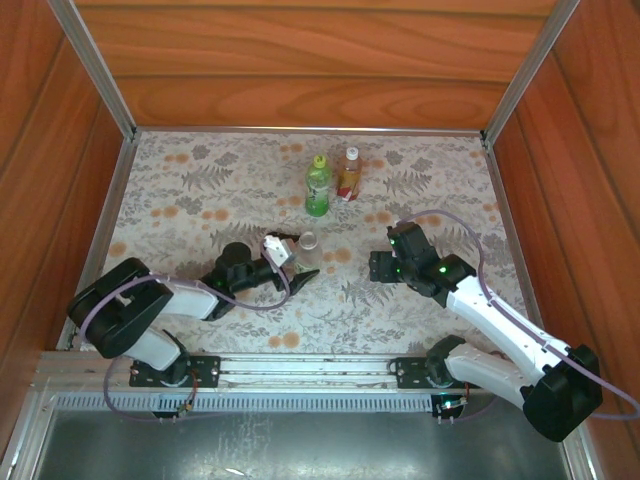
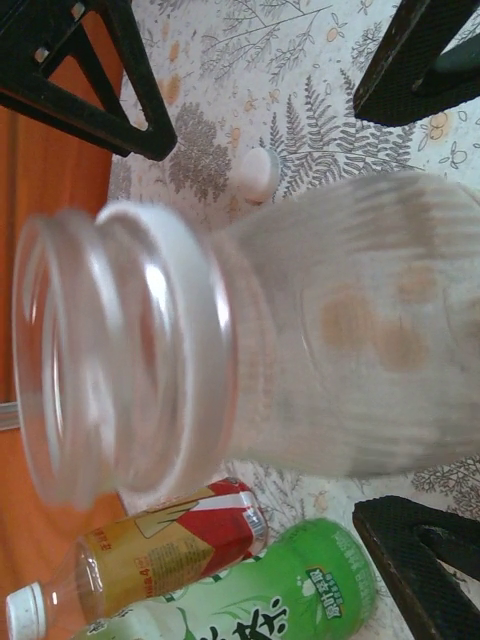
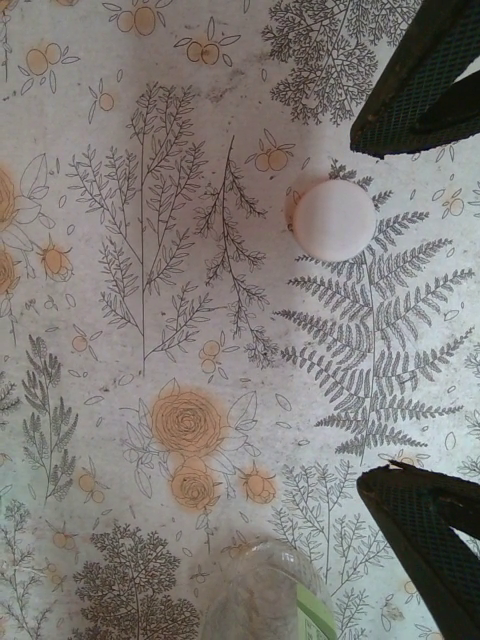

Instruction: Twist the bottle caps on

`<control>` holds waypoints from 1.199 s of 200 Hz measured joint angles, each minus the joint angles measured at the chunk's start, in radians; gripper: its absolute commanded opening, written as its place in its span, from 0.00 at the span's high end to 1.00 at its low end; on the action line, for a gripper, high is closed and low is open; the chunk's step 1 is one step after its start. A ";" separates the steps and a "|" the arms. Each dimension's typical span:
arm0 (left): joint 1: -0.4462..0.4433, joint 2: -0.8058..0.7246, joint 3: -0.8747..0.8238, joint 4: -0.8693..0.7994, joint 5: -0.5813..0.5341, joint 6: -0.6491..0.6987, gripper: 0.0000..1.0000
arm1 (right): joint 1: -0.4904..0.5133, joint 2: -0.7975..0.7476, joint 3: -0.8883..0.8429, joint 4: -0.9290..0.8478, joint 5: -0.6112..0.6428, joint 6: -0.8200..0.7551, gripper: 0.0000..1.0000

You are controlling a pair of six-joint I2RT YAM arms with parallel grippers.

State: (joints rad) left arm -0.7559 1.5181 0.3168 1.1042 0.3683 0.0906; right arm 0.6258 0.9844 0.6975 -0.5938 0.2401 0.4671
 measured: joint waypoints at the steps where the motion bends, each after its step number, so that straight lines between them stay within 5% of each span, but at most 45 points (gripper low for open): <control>1: 0.000 0.002 0.000 0.002 0.000 0.000 0.03 | 0.000 0.000 0.000 0.000 0.000 0.000 0.15; 77: -0.004 0.091 0.019 0.079 0.002 -0.021 0.27 | -0.011 0.020 -0.002 0.008 0.054 0.023 0.15; 152: -0.004 0.094 0.019 0.086 0.060 -0.021 0.30 | -0.012 0.053 -0.025 0.071 0.088 0.045 0.10; 240: -0.004 0.096 0.019 0.086 0.134 -0.020 0.30 | -0.079 0.296 -0.049 0.080 0.047 0.117 0.30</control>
State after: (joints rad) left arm -0.7597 1.6138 0.3355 1.1900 0.5018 0.0704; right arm 0.5465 1.2800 0.6487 -0.5133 0.2874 0.5838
